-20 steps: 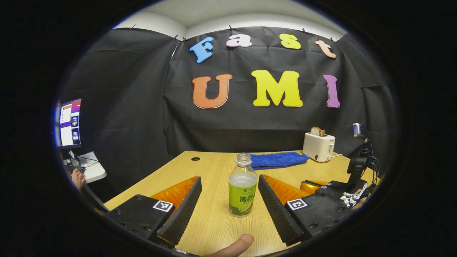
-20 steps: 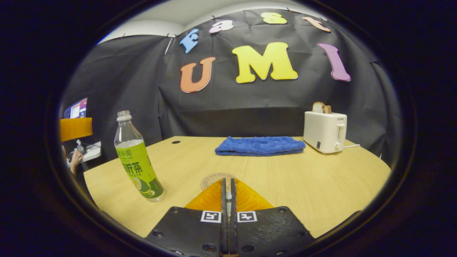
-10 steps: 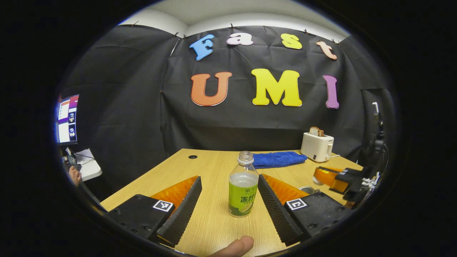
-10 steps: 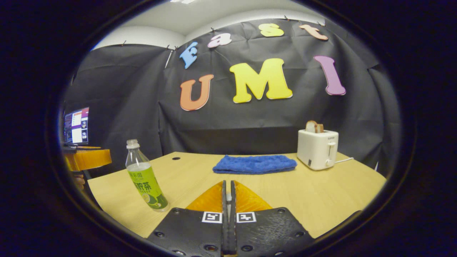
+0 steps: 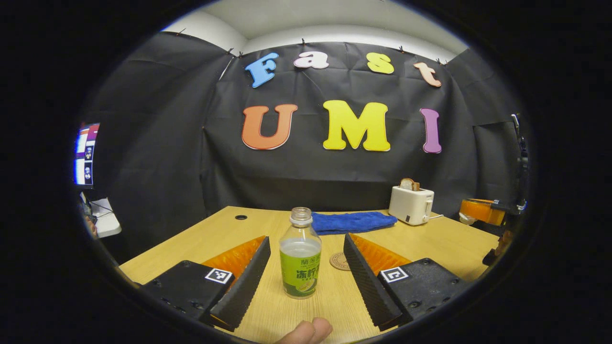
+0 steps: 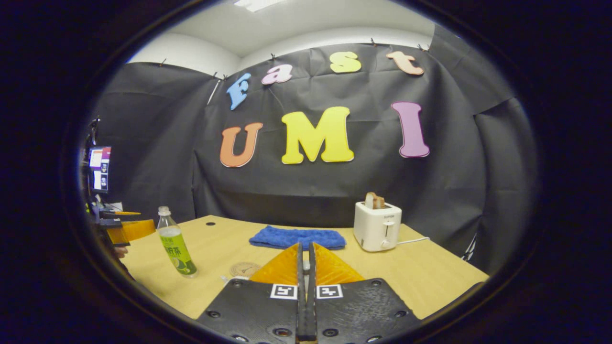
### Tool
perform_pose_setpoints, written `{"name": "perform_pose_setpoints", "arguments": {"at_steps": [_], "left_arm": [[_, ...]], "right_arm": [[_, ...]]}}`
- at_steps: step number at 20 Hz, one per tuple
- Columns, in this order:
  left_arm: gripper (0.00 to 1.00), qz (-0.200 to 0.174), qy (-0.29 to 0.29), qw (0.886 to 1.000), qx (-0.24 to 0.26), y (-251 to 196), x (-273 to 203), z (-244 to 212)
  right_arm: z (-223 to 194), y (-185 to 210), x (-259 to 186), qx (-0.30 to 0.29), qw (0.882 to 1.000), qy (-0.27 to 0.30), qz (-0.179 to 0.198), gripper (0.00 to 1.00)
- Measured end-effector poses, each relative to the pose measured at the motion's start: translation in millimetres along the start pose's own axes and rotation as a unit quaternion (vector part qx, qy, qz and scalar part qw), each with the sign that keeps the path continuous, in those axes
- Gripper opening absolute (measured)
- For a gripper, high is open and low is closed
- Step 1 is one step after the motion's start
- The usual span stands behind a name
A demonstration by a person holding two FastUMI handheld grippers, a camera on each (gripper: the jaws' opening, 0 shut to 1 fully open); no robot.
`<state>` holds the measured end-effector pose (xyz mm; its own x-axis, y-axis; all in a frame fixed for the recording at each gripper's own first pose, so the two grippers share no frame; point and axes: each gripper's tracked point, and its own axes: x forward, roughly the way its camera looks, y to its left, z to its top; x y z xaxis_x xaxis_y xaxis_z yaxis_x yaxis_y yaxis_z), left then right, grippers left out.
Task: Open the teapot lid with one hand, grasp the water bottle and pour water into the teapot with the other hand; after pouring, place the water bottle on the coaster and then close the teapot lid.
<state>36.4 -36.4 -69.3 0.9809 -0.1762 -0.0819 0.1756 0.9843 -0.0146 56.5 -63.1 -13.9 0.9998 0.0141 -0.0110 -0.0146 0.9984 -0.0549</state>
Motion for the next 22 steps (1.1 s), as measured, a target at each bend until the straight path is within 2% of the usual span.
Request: {"name": "perform_pose_setpoints", "arguments": {"at_steps": [3,7,11,15,17,18,22], "left_arm": [[0.96,0.003,0.023,1.0,0.008,1,13,-23],[0.96,0.023,-0.001,0.999,0.029,13,38,-35],[0.96,0.03,0.004,1.0,0.006,22,56,-47],[0.97,0.051,-0.007,0.999,0.011,32,62,-41],[0.88,0.065,-0.012,0.998,0.015,36,68,-39],[0.78,0.068,-0.003,0.997,0.02,35,65,-41],[0.76,0.073,0.012,0.996,0.049,31,57,-35]], "right_arm": [[3,-20,-6,0.012,1.0,0.002,-0.016,0.0],[10,-28,-11,0.019,1.0,-0.007,-0.019,0.0],[13,-30,-14,0.024,0.999,-0.012,-0.019,0.0],[14,-30,-13,0.028,0.999,-0.017,-0.024,0.0],[12,-29,-13,0.03,0.999,-0.018,-0.027,0.0],[11,-28,-13,0.03,0.999,-0.017,-0.024,0.0],[10,-21,-14,0.023,1.0,-0.01,-0.016,0.0]]}}
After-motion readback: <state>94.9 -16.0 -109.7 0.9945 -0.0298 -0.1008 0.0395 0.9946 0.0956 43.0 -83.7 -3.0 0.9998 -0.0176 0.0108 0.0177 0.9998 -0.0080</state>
